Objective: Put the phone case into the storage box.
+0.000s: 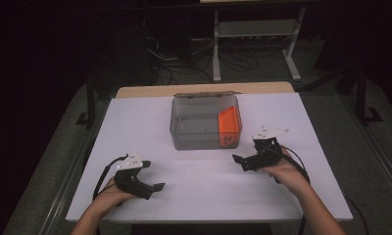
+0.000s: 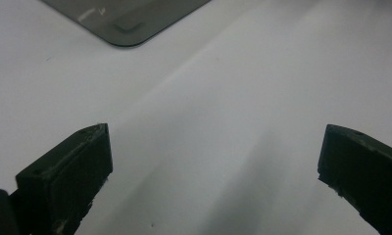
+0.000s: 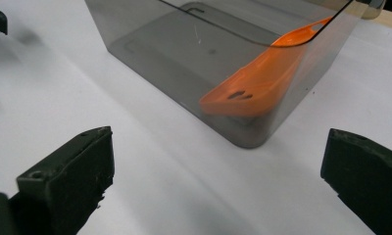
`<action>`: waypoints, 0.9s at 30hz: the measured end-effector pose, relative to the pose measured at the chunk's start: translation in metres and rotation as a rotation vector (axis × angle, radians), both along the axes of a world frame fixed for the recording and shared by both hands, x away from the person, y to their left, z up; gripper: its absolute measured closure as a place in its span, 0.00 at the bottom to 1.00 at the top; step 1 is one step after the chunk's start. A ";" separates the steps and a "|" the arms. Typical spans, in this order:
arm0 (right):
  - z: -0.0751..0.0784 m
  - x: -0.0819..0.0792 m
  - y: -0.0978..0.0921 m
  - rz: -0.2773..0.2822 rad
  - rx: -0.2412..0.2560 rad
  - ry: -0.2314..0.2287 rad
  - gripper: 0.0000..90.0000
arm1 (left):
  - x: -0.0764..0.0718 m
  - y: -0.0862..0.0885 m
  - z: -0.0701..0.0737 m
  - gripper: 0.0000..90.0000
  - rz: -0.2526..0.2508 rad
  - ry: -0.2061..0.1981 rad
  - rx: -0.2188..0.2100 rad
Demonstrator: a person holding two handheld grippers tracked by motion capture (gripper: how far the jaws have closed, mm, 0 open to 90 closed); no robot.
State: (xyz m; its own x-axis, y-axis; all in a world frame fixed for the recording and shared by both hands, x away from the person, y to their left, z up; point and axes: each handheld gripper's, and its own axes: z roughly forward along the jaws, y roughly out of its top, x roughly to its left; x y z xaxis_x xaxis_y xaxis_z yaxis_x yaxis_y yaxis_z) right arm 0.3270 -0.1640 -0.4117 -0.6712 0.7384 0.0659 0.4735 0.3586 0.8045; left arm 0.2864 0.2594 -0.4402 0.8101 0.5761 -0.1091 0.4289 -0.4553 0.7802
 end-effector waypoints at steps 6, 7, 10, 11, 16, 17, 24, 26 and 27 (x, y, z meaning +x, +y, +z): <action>-0.005 -0.008 -0.002 -0.002 -0.001 -0.008 0.00 | 0.000 -0.001 0.000 0.00 -0.004 0.000 0.000; -0.006 -0.009 -0.003 -0.002 -0.002 -0.010 0.00 | 0.000 -0.001 0.000 0.00 -0.004 -0.001 -0.002; -0.009 -0.013 -0.006 -0.012 0.006 -0.009 0.00 | 0.000 -0.001 0.000 0.00 -0.005 -0.001 -0.002; -0.010 -0.014 -0.007 -0.011 0.004 -0.012 0.00 | 0.000 -0.001 0.000 0.00 -0.005 0.000 -0.001; -0.015 -0.022 -0.012 -0.021 0.003 -0.009 0.00 | 0.000 0.000 0.000 0.00 -0.005 -0.001 -0.001; -0.016 -0.023 -0.013 -0.022 0.000 -0.009 0.00 | 0.000 0.000 0.000 0.00 -0.004 0.000 -0.002; -0.022 -0.032 -0.023 -0.032 -0.001 -0.022 0.00 | 0.000 0.000 -0.001 0.00 -0.002 0.002 -0.002; -0.024 -0.035 -0.025 -0.035 -0.007 -0.019 0.00 | 0.000 0.000 -0.001 0.00 -0.005 0.001 -0.001; -0.024 -0.035 -0.026 -0.036 -0.006 -0.020 0.00 | -0.001 0.000 -0.001 0.00 -0.006 0.000 0.000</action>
